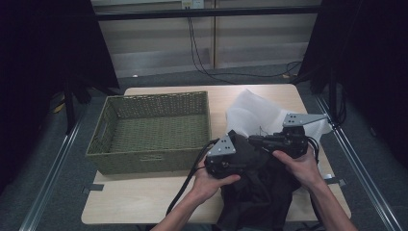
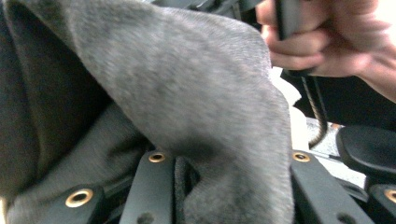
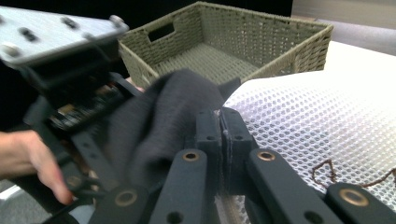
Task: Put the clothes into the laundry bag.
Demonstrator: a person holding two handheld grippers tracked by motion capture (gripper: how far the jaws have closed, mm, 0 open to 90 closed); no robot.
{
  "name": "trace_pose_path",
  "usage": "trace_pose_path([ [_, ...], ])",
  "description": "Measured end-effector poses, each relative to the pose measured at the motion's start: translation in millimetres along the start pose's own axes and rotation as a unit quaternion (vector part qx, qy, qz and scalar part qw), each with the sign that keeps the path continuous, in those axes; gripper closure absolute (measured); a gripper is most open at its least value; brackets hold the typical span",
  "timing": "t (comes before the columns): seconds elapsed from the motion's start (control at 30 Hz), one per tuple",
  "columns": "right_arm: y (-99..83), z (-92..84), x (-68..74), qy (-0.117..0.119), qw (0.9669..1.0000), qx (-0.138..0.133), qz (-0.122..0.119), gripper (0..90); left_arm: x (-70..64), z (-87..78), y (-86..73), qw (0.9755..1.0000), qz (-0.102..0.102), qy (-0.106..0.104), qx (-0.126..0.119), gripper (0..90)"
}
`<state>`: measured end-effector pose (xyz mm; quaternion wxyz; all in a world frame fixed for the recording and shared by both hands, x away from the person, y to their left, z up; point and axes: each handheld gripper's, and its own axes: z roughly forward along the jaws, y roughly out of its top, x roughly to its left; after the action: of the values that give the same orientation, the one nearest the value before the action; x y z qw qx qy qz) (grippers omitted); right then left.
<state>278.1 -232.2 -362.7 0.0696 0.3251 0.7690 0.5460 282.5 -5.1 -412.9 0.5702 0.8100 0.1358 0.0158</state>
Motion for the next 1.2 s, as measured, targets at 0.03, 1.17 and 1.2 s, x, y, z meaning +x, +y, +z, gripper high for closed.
trace_pose_path([
  [0.03, 1.1, -1.6, 0.6, 0.004, 1.0, -0.005, 0.002, 88.4, 0.2, 4.0, 0.6, 1.0, 0.003, -0.004, 0.004, 67.5],
  [1.17, -56.4, 7.5, -11.9, -0.024, 0.9978, 0.058, 0.019, 88.5, -20.1, -57.1, -57.8, 0.997, 0.006, -0.067, 0.037, 23.2],
  [1.2, -56.3, 7.3, -12.5, -0.025, 0.9979, 0.056, 0.019, 88.5, -22.6, -55.4, -62.5, 0.9965, 0.006, -0.068, 0.048, 21.1],
])
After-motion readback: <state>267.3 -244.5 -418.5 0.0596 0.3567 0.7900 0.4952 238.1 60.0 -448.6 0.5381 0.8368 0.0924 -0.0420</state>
